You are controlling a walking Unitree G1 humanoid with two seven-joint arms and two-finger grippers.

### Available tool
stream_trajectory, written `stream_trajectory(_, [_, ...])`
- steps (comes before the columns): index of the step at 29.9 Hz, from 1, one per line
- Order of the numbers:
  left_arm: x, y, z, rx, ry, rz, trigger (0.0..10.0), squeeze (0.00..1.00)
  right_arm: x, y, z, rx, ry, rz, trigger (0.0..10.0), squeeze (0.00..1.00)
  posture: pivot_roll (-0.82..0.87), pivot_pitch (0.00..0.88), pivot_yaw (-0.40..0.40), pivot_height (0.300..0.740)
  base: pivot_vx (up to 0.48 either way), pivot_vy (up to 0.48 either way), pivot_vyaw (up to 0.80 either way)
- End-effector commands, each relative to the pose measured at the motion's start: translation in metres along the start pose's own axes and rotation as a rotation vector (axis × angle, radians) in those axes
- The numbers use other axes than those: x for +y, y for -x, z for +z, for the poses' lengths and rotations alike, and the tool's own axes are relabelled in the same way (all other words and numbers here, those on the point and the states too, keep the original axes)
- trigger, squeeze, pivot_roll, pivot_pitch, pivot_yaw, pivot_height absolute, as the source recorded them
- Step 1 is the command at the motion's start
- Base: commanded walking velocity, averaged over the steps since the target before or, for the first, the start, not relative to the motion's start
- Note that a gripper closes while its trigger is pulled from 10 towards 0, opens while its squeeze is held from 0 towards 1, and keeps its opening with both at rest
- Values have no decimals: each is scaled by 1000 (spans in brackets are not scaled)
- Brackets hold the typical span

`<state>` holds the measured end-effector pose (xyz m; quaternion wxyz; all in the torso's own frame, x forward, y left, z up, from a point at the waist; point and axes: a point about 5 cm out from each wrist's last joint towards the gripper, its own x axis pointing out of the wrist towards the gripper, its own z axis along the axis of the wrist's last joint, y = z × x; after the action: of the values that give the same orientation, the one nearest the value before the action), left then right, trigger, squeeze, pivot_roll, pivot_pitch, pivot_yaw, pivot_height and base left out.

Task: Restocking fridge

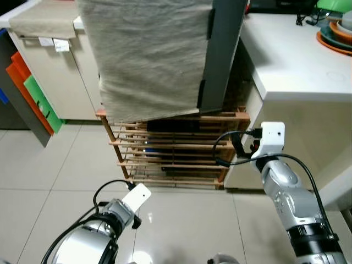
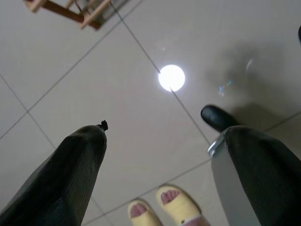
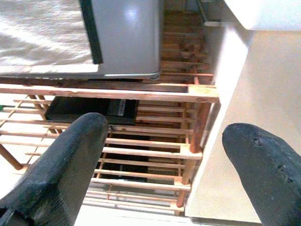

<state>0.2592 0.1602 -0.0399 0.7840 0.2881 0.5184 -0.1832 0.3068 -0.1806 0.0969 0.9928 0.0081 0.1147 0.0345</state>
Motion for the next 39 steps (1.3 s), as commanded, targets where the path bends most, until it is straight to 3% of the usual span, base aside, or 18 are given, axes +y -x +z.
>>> stream_trajectory(1, [0, -1, 0, -26, 17, 7, 10000, 0, 1, 0, -16, 45, 34, 14, 10000, 0, -228, 0, 38, 711, 0, 0, 0])
stream_trajectory(2, [0, -1, 2, -69, 68, 21, 10000, 0, -9, 1, -41, 121, 45, -36, 10000, 0, -223, 0, 36, 711, 0, 0, 0])
stream_trajectory(4, [-1, -1, 4, -121, 168, 30, 10000, 0, -19, 5, -66, 216, 38, -86, 10000, 0, -223, 0, 36, 711, 0, 0, 0])
stream_trajectory(6, [-1, -1, 4, -135, 202, 29, 10000, 0, -22, 7, -72, 243, 43, -94, 10000, 0, -223, 0, 36, 711, 0, 0, 0])
stream_trajectory(8, [-4, -2, 5, -177, 344, 14, 10000, 0, -35, 15, -95, 320, 68, -159, 10000, 0, -230, 0, 39, 711, 0, 0, -791])
stream_trajectory(9, [-7, -3, 4, -195, 484, 13, 10000, 0, -52, 29, -121, 422, 76, -245, 10000, 0, -232, 0, 40, 711, 0, 0, -775])
stream_trajectory(11, [-9, -3, 3, -196, 581, 8, 10000, 0, -67, 48, -144, 531, 66, -320, 10000, 0, -229, 0, 40, 711, 0, 0, -769])
stream_trajectory(14, [-10, -4, 3, -199, 654, 8, 10000, 0, -81, 72, -166, 642, 48, -401, 10000, 0, -229, 0, 41, 711, 0, 0, -758])
stream_trajectory(15, [-10, -4, 3, -199, 654, 8, 10000, 0, -81, 72, -166, 642, 48, -401, 10000, 0, -229, 0, 41, 711, 0, 0, -756])
stream_trajectory(16, [-11, -4, 2, -200, 684, 12, 10000, 0, -88, 85, -176, 691, 52, -442, 10000, 0, -223, 0, 40, 711, 0, 0, -756])
stream_trajectory(22, [-12, -4, 3, -212, 672, -1, 10000, 0, -94, 99, -185, 731, 104, -478, 10000, 0, -224, 0, 43, 711, 0, 0, -756])
stream_trajectory(28, [-10, -3, 7, -246, 545, -5, 10000, 0, -86, 106, -195, 751, 114, -432, 10000, 0, -223, 0, 41, 711, 0, 0, -755])
stream_trajectory(30, [-8, -2, 11, -269, 424, -11, 10000, 0, -80, 107, -199, 759, 147, -392, 10000, 0, -223, 0, 42, 711, 367, 0, -756])
stream_trajectory(39, [-6, 0, 15, -299, 311, -19, 10000, 0, -72, 105, -201, 757, 162, -349, 10000, 0, -223, 0, 43, 711, 470, 0, -756])
